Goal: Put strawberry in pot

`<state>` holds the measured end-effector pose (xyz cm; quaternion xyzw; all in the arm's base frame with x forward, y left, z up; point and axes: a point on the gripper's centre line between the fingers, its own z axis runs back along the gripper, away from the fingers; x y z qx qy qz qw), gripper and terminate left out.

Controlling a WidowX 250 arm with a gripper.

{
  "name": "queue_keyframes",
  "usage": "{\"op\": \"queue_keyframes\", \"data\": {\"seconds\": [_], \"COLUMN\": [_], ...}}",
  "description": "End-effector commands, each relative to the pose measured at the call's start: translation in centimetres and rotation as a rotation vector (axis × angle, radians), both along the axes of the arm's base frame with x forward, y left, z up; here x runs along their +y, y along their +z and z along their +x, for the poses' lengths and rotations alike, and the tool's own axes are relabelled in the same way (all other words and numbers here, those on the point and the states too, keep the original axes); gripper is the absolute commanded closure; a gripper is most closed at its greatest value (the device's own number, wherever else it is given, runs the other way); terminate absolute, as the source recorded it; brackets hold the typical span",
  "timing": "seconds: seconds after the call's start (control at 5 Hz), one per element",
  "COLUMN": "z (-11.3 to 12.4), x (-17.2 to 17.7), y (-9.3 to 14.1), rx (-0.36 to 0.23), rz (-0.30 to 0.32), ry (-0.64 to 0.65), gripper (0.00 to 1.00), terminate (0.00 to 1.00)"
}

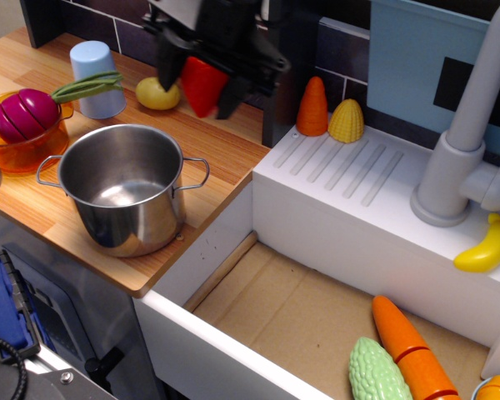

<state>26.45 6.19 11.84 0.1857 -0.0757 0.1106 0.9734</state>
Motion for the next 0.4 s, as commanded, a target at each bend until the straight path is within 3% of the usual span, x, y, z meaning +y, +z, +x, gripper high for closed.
{"op": "queue_keyframes", "data": {"seconds": [0.0,0.2], "z": [-2.9,-4.4], "x": [1.0,1.6], "y": [1.5,0.9], "rx": [-0.036,-0.051], "rz": [0.019,0.015], "ry": [0.041,0.036], "gripper": [1.0,1.0], "terminate": [0.0,0.0]}}
